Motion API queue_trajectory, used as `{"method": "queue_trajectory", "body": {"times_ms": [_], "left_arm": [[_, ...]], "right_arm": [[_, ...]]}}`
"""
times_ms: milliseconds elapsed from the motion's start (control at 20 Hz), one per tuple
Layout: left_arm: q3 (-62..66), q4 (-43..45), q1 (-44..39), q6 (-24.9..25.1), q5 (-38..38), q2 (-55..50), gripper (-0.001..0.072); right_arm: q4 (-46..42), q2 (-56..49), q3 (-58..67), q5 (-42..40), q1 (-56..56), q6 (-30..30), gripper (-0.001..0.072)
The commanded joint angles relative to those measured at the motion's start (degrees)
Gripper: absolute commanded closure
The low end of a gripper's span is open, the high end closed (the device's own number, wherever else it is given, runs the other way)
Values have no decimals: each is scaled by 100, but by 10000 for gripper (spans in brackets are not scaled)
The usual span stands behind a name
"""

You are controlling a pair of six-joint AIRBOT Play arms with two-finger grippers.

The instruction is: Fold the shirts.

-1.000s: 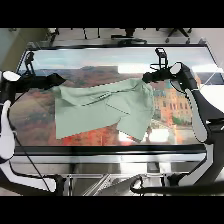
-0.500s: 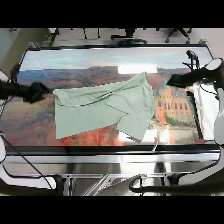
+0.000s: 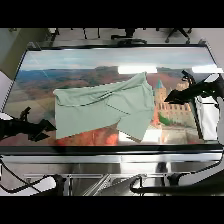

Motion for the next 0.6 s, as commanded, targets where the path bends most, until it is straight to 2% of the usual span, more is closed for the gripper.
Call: {"method": "queue_trajectory", "body": {"times_ms": [0,200,250,300,400,550], "left_arm": [[-546,-431,-291,175,1008,72,46],[-619,-542,-960,201,1480,-50,47],[-619,-542,-1060,197,1506,-127,47],[-619,-542,-1156,188,1541,-219,69],[-614,-540,-1217,190,1574,-363,388],[-411,-501,-1209,195,1517,-459,698]], "right_arm": [[111,-70,-190,11,-4,-96,268],[393,-315,-409,-118,81,-236,262],[393,-424,-413,-114,142,-236,195],[396,-531,-413,-105,216,-234,179],[396,-730,-411,-96,439,-236,180],[393,-914,-411,-208,754,-256,182]]}}
